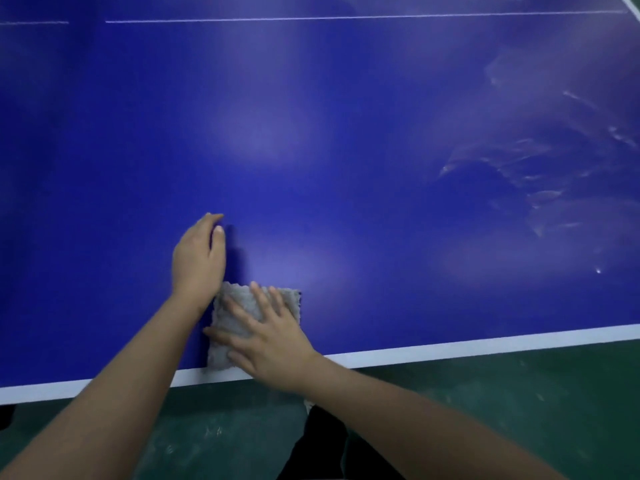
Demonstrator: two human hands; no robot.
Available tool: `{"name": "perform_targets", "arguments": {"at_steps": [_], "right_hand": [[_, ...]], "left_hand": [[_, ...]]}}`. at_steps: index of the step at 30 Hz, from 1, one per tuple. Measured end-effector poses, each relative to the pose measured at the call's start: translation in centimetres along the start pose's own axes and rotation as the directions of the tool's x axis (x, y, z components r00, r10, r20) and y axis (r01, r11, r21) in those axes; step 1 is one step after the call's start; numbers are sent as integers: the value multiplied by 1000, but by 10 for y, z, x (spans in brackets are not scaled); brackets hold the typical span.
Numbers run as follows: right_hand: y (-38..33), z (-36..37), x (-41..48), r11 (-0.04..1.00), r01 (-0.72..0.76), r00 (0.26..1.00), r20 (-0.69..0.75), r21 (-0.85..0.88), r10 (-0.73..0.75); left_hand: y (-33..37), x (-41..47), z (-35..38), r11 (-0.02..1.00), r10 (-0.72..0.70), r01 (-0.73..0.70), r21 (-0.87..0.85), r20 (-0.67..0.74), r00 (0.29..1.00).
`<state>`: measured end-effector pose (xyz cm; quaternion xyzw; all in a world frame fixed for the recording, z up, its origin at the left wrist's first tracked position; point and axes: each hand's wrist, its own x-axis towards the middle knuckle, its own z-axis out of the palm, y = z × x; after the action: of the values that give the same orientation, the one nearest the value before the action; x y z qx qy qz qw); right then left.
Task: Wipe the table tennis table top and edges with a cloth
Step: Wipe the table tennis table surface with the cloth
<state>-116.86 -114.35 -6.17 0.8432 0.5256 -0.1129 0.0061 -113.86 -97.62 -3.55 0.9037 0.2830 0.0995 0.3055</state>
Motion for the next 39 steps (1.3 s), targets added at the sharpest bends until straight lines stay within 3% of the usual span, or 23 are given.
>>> {"name": "perform_targets", "arguments": {"at_steps": [2,6,10,12,14,17,19,21,23,26,27,29,30,31,32,33,34,35,37,39], "right_hand": [[26,1,-24,1000,-7,999,-35,18,8],[122,-1,-69,975,-219,974,-54,43,222],[224,-9,-84,810,-567,814,-45,151,579],[241,-14,-81,757,-632,761,-47,165,647],[231,-15,-73,821,-541,825,-75,181,560],[199,-7,-72,979,-75,989,-109,188,97],[203,-4,-72,970,172,984,-69,172,-162],[241,-5,-60,954,255,967,-73,160,-246],[298,-16,-43,978,140,989,-74,155,-130],[414,-34,-24,960,-231,957,-142,156,253],[453,-40,-20,916,-369,906,-158,154,392],[508,-51,-13,759,-618,737,-184,206,650],[521,-54,-6,689,-688,663,-191,227,724],[517,-54,0,673,-707,639,-211,219,740],[503,-52,5,729,-655,690,-234,201,685],[489,-47,9,837,-514,804,-234,188,546],[474,-42,11,938,-308,912,-231,157,339],[462,-39,9,988,-95,971,-206,119,119],[479,-46,18,977,199,972,-143,80,-186],[527,-60,44,986,156,982,-113,60,-149]], "left_hand": [[9,4,10,996,64,-68,58,72,995],[34,-1,41,963,119,-168,213,226,967],[62,-7,71,940,152,-225,258,274,950],[74,-3,80,945,151,-218,244,267,952],[85,6,87,953,144,-201,226,245,959],[105,21,98,968,116,-157,198,204,972],[123,31,107,975,103,-135,177,177,979],[144,41,120,976,103,-132,171,171,980],[164,51,136,974,102,-137,180,192,976],[193,65,163,968,105,-152,198,228,968],[201,69,172,966,106,-156,207,234,966],[216,78,187,957,104,-161,242,234,967],[223,86,195,954,91,-148,262,219,971],[227,92,200,953,79,-132,273,199,977],[229,96,203,954,69,-115,276,173,983],[233,104,207,958,49,-85,272,137,989],[236,114,212,963,27,-52,265,99,995],[241,127,218,965,4,-23,259,72,997],[253,149,231,959,-41,17,282,79,996],[266,167,245,946,-69,36,322,94,993]]}}
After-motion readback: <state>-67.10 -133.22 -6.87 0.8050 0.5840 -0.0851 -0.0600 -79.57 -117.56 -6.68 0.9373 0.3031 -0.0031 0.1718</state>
